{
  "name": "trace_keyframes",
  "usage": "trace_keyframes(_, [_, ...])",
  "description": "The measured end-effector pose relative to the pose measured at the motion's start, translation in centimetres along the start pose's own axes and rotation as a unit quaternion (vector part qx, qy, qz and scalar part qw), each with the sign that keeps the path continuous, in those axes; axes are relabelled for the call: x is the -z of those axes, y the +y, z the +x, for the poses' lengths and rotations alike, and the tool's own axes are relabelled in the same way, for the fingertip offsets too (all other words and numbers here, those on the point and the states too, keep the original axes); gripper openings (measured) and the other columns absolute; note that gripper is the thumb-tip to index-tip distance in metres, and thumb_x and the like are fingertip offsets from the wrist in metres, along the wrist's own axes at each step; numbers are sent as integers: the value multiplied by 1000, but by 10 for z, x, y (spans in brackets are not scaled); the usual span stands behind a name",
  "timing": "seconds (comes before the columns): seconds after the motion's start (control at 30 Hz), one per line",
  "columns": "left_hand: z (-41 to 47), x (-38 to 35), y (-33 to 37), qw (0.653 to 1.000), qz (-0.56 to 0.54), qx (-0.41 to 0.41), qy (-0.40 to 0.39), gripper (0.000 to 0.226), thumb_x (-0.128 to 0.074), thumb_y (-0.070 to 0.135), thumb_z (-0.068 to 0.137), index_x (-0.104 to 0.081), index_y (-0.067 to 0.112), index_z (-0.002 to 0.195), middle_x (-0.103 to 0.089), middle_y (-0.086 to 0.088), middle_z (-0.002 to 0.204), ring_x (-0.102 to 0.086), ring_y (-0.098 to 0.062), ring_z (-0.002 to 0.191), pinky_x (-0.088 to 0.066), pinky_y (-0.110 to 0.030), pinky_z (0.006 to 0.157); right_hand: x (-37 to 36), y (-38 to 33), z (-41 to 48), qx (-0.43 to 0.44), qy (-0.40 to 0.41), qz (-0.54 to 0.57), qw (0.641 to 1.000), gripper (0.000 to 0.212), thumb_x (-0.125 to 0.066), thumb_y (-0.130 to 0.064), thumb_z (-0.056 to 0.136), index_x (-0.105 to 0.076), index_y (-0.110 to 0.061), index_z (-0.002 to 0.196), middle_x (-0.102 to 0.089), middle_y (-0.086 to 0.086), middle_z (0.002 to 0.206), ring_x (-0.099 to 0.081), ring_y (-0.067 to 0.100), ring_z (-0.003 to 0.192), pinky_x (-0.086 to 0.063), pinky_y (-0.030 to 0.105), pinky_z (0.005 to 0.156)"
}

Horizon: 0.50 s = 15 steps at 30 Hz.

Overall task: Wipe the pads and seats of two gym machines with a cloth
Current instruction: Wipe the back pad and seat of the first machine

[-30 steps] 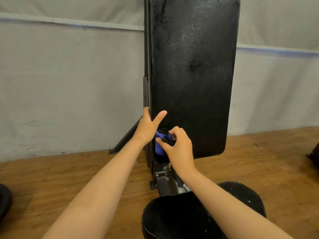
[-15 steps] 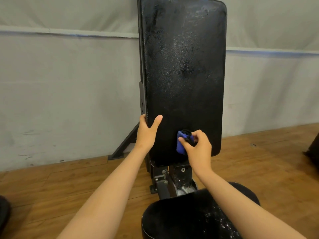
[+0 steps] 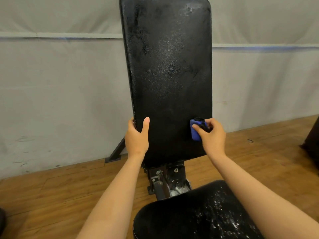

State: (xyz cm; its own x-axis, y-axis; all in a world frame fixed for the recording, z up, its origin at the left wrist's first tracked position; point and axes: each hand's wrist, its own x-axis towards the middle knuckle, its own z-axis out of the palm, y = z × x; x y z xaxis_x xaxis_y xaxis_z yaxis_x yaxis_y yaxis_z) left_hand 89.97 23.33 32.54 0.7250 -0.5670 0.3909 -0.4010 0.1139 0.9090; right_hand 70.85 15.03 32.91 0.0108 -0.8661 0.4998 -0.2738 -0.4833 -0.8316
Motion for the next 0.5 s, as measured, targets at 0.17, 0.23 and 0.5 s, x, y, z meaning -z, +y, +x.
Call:
trace_keyframes(0.17, [-1, -2, 3, 1000, 19, -11, 16, 86, -34, 78, 72, -49, 16, 130, -62, 0, 118, -59, -16, 107, -51, -32, 89, -23, -19, -12, 3, 18, 24, 1000, 18, -72, -23, 82, -58, -15, 90, -57, 0, 93, -57, 12, 84, -42, 16, 69])
trace_keyframes(0.23, [0, -2, 3, 999, 24, -12, 21, 81, -35, 75, 75, -50, 15, 129, -62, 1, 116, -59, -16, 105, -52, -34, 89, -35, -28, -21, 48, -17, 16, 999, 19, -73, -23, 81, -58, -17, 91, -56, -3, 93, -55, 8, 86, -44, 17, 73])
trace_keyframes(0.5, [1, -3, -1, 998, 36, -25, 36, 54, -44, 57, 91, -51, 16, 127, -61, 3, 114, -56, -11, 101, -49, -29, 86, -10, -3, -9, 107, -106, -50, 987, 21, -75, -25, 79, -60, -18, 93, -56, -4, 93, -53, 7, 87, -43, 21, 75])
